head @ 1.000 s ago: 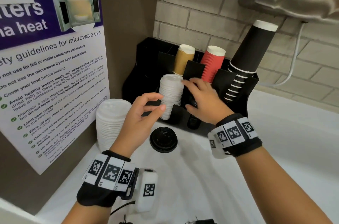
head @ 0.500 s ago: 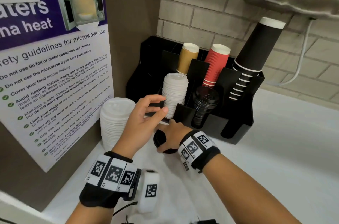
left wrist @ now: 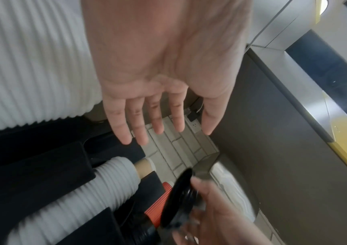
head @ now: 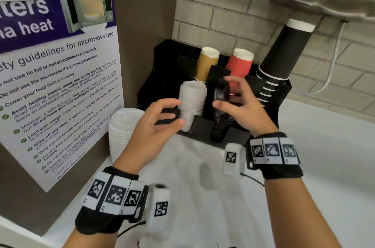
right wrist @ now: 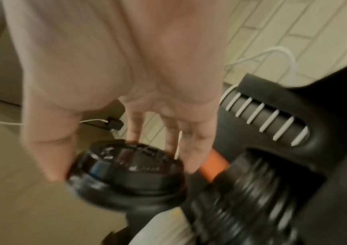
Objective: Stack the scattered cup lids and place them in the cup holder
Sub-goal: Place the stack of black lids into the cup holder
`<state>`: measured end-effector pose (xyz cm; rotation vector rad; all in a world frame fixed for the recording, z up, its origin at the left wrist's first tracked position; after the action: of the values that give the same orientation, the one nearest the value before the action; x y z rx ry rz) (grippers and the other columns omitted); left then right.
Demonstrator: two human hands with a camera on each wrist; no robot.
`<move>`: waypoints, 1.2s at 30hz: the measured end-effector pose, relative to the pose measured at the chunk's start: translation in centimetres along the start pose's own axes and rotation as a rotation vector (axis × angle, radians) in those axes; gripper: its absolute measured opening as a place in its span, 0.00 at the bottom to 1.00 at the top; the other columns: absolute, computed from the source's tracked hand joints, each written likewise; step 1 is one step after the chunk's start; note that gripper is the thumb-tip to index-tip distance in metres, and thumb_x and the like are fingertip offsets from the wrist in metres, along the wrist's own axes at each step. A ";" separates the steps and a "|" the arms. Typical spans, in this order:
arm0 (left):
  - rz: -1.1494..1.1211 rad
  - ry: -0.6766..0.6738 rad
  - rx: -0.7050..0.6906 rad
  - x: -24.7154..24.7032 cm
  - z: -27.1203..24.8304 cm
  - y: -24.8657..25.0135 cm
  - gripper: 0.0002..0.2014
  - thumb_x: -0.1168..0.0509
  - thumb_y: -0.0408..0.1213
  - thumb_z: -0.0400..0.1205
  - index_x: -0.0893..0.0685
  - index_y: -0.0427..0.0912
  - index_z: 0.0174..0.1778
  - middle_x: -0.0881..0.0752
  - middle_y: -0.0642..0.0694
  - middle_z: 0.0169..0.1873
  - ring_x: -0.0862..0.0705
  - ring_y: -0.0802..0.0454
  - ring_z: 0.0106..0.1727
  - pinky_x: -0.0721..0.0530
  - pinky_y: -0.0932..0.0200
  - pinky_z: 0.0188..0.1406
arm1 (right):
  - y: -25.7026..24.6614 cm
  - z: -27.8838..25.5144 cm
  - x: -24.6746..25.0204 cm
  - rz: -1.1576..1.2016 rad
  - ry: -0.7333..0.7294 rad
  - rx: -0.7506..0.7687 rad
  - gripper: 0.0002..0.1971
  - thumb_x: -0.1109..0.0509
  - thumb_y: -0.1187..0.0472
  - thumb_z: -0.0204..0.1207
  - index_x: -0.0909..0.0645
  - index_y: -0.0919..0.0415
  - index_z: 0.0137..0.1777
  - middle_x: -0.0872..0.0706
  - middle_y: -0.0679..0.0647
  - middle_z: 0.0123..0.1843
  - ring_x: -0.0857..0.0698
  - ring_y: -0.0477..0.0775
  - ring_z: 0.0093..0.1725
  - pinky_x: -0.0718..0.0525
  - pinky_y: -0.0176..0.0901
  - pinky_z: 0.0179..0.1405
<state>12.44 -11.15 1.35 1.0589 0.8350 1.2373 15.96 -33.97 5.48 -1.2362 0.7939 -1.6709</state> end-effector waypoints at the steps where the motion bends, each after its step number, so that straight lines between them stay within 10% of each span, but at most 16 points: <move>1: -0.004 0.012 -0.013 0.2 0.1 0.3 0.16 0.29 0.38 0.80 0.19 0.59 0.61 0.18 0.59 0.63 0.17 0.63 0.59 0.22 0.74 0.50 | 0.3 0.4 1.2 -0.053 0.072 0.004 0.29 0.19 0.59 0.67 0.29 0.42 0.64 0.19 0.42 0.56 0.16 0.38 0.54 0.17 0.28 0.48; 7: 0.000 0.059 -0.008 0.7 0.1 0.3 0.14 0.31 0.34 0.81 0.18 0.59 0.57 0.17 0.58 0.60 0.17 0.68 0.51 0.25 0.79 0.48 | 4.2 2.1 4.1 -0.377 0.111 -0.169 0.29 0.22 0.54 0.70 0.27 0.50 0.70 0.22 0.56 0.65 0.20 0.53 0.62 0.23 0.47 0.66; 15: 0.008 0.062 0.009 0.8 0.2 0.4 0.14 0.31 0.34 0.81 0.18 0.58 0.57 0.17 0.59 0.59 0.17 0.68 0.51 0.24 0.79 0.49 | 4.4 2.6 1.6 -0.547 -0.045 -0.128 0.26 0.25 0.55 0.74 0.25 0.48 0.71 0.29 0.55 0.66 0.26 0.51 0.63 0.33 0.36 0.63; 21: 0.015 0.071 0.007 0.7 0.1 0.2 0.14 0.31 0.34 0.81 0.18 0.58 0.57 0.17 0.56 0.60 0.17 0.67 0.52 0.25 0.80 0.48 | 4.8 1.9 0.8 -0.785 -0.133 -0.116 0.32 0.22 0.53 0.69 0.27 0.45 0.73 0.32 0.57 0.72 0.29 0.63 0.71 0.29 0.64 0.72; 32: 0.371 0.177 -0.157 3.9 0.3 3.4 0.13 0.32 0.34 0.82 0.18 0.55 0.58 0.20 0.54 0.58 0.20 0.57 0.60 0.25 0.64 0.59 | 2.9 -0.2 -0.4 -0.990 0.044 0.062 0.33 0.22 0.47 0.68 0.27 0.53 0.72 0.28 0.57 0.71 0.32 0.62 0.74 0.30 0.60 0.71; 36: 0.732 0.238 -0.110 5.7 0.3 4.2 0.12 0.35 0.34 0.83 0.17 0.48 0.61 0.23 0.50 0.56 0.23 0.49 0.59 0.26 0.56 0.59 | -0.5 -0.2 -5.3 -0.590 -0.096 0.211 0.30 0.23 0.49 0.70 0.27 0.55 0.70 0.24 0.55 0.64 0.25 0.57 0.64 0.24 0.51 0.62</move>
<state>12.29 -5.53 5.70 1.1845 0.5503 2.0306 16.26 -28.94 3.77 -1.4717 0.1823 -2.0736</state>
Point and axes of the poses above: each hand's wrist, its own z-axis towards the middle knuckle, its own x-axis out of the back of the hand, y = z × x, the point moved 5 cm from there along z, towards the middle knuckle
